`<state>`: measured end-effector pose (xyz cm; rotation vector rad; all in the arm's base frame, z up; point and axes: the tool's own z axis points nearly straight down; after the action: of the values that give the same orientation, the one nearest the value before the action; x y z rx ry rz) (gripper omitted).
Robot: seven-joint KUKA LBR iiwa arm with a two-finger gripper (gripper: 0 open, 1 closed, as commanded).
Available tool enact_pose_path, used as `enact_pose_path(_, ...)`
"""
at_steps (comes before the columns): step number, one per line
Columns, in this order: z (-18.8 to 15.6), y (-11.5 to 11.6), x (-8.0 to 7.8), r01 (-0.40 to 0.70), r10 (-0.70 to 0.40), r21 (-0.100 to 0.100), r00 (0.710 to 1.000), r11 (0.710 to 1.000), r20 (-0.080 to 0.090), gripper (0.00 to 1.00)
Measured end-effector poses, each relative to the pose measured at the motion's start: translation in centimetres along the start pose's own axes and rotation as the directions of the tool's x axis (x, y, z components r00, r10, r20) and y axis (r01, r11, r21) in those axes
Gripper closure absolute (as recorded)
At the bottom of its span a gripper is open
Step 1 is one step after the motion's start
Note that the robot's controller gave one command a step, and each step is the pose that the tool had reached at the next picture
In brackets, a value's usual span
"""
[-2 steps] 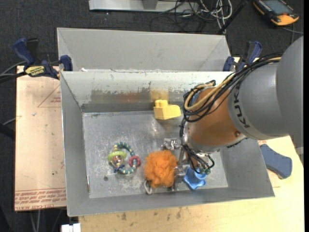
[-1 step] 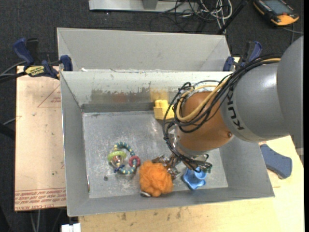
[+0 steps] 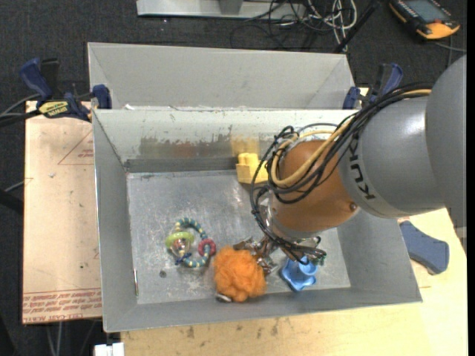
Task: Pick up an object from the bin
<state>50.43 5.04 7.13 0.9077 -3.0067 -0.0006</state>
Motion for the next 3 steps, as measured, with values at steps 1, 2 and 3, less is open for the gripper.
enact_pose_path(1, 0.0, 0.0, 0.0, 0.000, 0.000, 0.000, 1.000, 1.000, 0.000, 1.00)
enact_pose_path(2, 0.0, 0.0, 0.0, 0.000, 0.000, 0.000, 1.000, 1.000, 0.000, 1.00)
enact_pose_path(3, -3.3, 1.8, -1.2, 0.055, -0.055, -0.002, 0.999, 0.999, -0.004, 1.00)
